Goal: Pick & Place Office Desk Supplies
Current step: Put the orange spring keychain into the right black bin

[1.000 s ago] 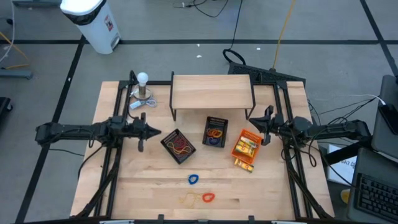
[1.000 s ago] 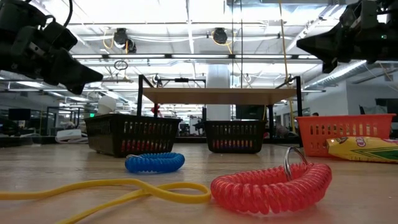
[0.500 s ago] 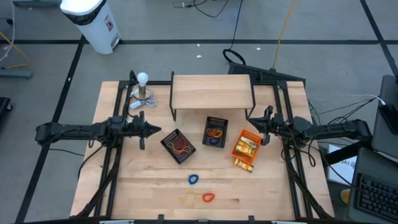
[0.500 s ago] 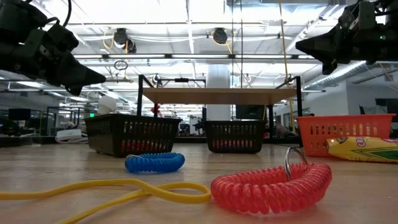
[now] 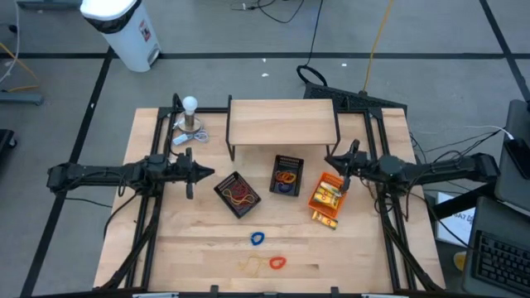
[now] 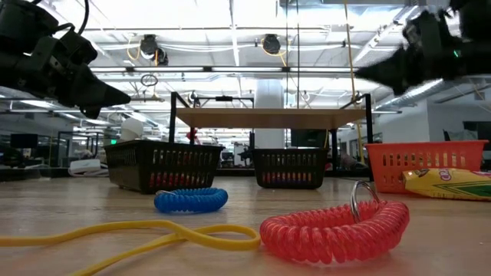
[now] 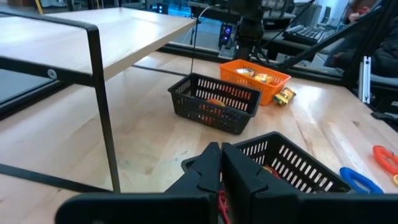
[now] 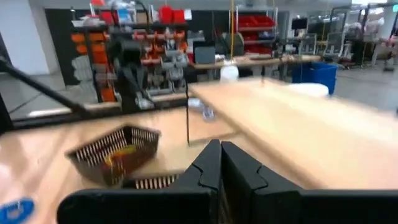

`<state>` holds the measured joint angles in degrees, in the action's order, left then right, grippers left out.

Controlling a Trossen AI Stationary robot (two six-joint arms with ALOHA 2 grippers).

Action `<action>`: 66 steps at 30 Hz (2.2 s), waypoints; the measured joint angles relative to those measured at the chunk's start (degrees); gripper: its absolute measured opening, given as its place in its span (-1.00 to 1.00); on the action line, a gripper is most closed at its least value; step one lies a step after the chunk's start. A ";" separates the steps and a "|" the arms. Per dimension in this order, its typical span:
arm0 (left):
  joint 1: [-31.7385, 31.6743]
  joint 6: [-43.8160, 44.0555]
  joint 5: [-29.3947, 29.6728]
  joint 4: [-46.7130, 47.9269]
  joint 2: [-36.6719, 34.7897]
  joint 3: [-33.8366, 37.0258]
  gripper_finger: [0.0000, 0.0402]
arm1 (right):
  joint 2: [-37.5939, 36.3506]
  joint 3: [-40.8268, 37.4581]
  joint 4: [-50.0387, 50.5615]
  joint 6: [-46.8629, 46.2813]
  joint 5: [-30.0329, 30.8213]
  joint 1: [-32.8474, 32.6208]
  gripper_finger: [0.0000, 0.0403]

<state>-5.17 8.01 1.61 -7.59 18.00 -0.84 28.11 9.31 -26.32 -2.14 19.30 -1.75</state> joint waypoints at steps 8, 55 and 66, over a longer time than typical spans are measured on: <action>0.01 1.36 0.00 -1.17 0.00 0.00 -0.93 | 11.81 16.50 9.38 4.25 1.00 -7.88 -0.95; 0.00 0.27 7.47 -6.81 0.00 0.02 -0.87 | 83.66 64.37 31.18 -10.46 -4.84 -34.74 0.25; 0.00 -1.28 7.08 -9.03 0.00 0.00 -0.87 | 87.13 65.21 30.96 -6.16 -6.12 -35.13 0.25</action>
<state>-5.17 6.73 8.68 -16.62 18.00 -0.84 115.24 74.52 4.64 -8.30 13.18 -36.88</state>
